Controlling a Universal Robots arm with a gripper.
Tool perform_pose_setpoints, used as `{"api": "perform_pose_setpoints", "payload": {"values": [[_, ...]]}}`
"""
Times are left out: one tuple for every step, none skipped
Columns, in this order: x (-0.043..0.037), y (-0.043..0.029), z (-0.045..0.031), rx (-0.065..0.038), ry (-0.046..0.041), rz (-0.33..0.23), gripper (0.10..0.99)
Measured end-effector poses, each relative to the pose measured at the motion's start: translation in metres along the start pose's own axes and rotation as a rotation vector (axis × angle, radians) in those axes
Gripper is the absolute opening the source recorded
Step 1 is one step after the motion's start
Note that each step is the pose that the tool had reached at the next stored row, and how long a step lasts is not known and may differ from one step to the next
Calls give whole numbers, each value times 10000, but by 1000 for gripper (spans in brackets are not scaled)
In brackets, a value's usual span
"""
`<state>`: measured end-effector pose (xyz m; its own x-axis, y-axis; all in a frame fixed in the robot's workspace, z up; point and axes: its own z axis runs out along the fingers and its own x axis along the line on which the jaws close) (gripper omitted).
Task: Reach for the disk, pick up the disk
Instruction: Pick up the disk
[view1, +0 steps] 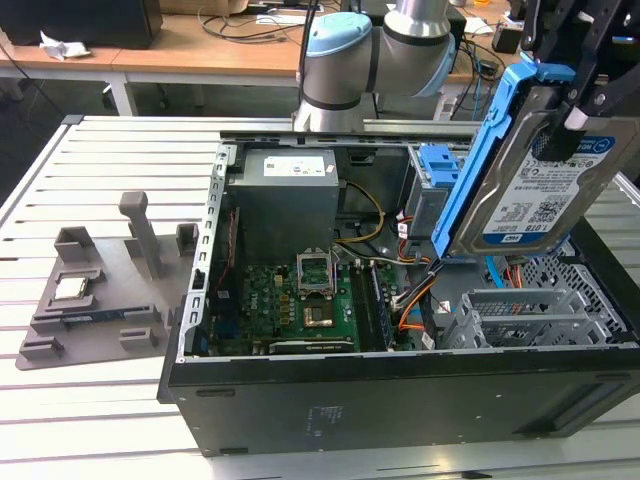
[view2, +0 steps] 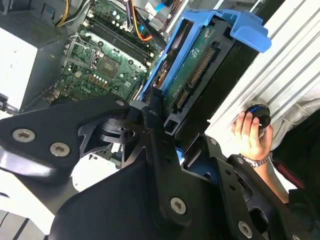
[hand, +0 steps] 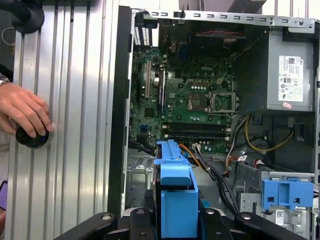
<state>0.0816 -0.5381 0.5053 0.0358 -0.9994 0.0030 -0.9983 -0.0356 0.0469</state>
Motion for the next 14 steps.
{"api": "perform_pose_setpoints", "payload": {"values": [[6,-38,32,-1,0,16,365],[11,-66,59,-1,0,39,365],[14,-92,88,-1,-2,81,365],[15,-101,100,-1,-4,106,365],[17,-116,119,-1,-6,144,365],[17,-129,131,-1,-7,171,365],[18,-145,141,-2,-9,190,365],[20,-178,155,-1,-10,208,365],[21,-234,174,-1,-10,227,365],[23,-278,186,-2,-11,238,365],[24,-308,195,-3,-11,246,365],[25,-344,206,-3,-11,255,365],[26,-371,215,-3,-12,262,365],[30,-408,231,-4,-12,274,365]]}}
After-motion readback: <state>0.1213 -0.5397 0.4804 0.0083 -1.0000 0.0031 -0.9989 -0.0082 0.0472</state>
